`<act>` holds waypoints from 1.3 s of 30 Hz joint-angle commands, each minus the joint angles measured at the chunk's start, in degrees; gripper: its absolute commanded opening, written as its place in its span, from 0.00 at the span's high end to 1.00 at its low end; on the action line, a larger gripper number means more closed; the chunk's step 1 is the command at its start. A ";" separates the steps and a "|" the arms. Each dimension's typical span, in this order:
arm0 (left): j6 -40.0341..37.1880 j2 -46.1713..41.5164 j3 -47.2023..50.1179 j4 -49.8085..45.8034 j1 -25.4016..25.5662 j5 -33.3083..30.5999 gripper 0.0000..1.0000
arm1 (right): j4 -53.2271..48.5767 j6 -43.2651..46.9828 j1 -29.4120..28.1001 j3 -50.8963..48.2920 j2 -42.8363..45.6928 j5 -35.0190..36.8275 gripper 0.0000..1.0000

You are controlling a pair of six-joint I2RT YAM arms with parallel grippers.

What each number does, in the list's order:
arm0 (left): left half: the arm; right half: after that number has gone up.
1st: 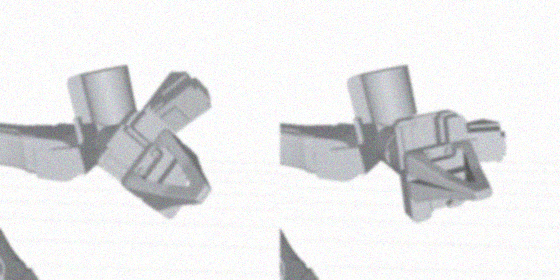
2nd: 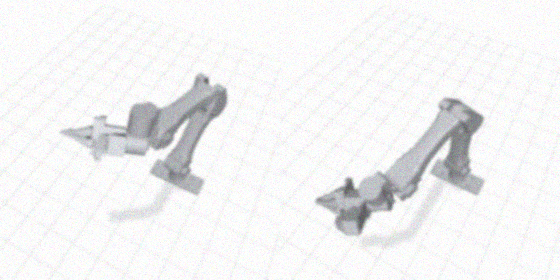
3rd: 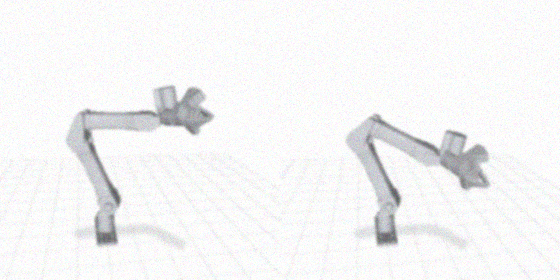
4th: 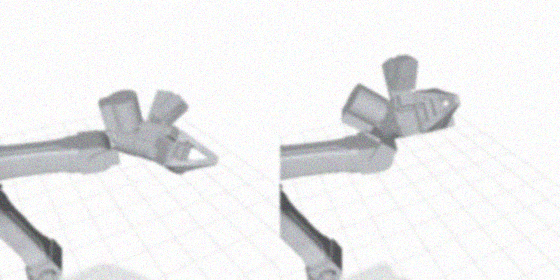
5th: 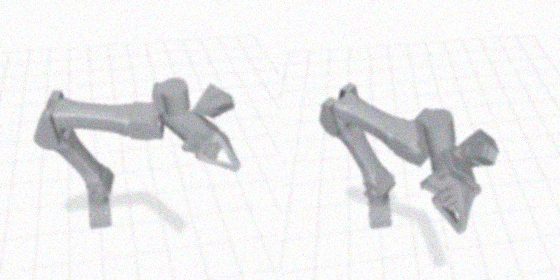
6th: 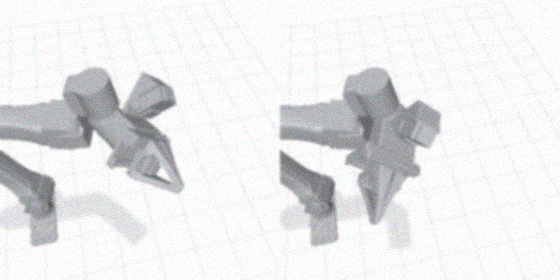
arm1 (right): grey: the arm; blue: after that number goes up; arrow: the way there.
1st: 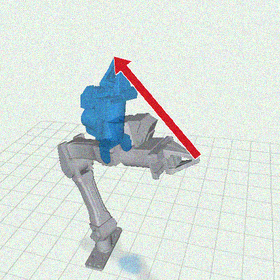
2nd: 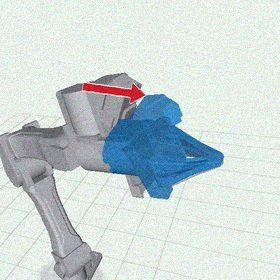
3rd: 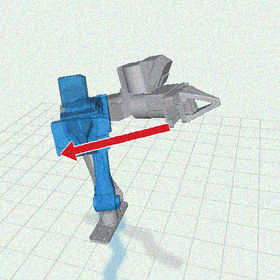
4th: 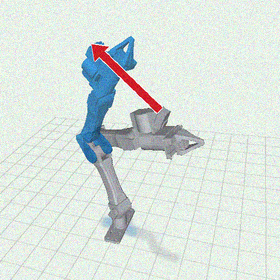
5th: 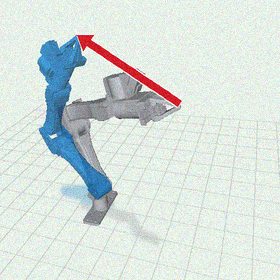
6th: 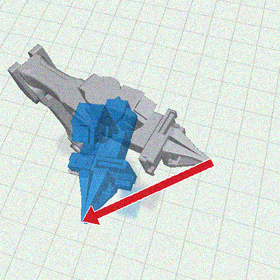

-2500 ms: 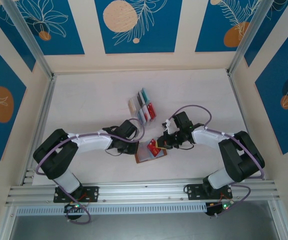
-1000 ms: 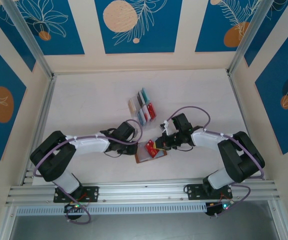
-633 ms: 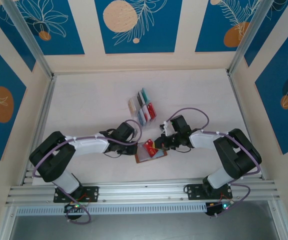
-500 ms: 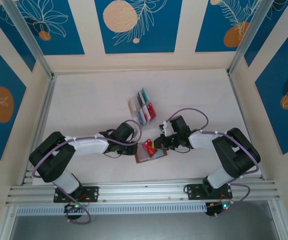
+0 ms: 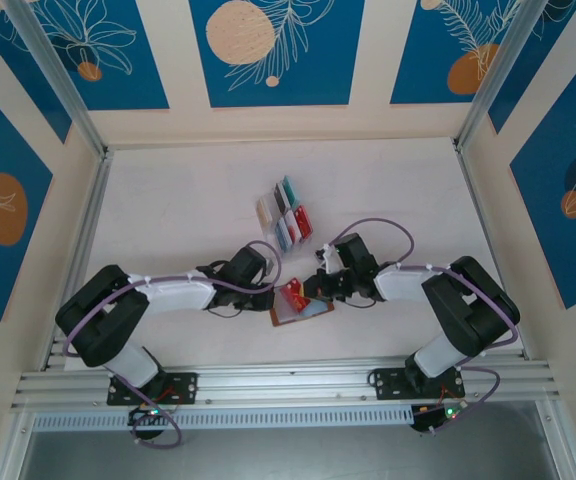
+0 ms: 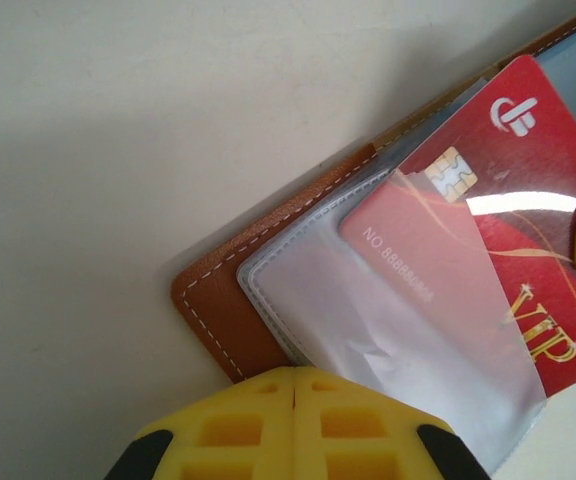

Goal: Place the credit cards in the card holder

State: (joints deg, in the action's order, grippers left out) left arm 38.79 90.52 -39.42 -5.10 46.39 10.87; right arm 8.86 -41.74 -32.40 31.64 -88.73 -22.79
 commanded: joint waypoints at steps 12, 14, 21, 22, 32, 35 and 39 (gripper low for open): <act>1.73 6.17 3.29 -2.26 2.40 -0.15 0.97 | -1.43 -6.29 -7.22 -0.61 0.67 10.00 0.89; 1.89 6.12 3.27 -2.19 2.39 -0.15 0.97 | -2.53 -6.46 -7.96 -0.41 1.22 11.32 0.88; 2.17 5.28 3.64 -2.16 2.39 -0.24 0.97 | -12.09 -4.61 -6.87 1.37 5.02 13.37 0.56; 2.22 5.27 3.73 -2.11 2.39 -0.24 0.97 | -13.23 -4.29 -6.59 1.64 5.52 13.25 0.55; 2.52 5.30 4.38 -1.25 2.41 -0.15 0.97 | -21.79 -0.73 -6.70 6.07 5.12 14.81 0.59; 2.52 5.23 4.47 -1.20 2.39 -0.15 0.97 | -21.31 -0.89 -7.10 6.28 4.70 14.55 0.66; 2.61 5.41 4.64 -0.96 2.35 -0.06 0.97 | -21.06 -1.11 -7.81 6.76 4.13 14.60 0.75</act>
State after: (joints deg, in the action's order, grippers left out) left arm 40.62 91.29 -38.37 0.69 47.40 11.51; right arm -10.35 -43.22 -39.48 36.97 -83.99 -8.67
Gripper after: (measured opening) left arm 0.041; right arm 0.261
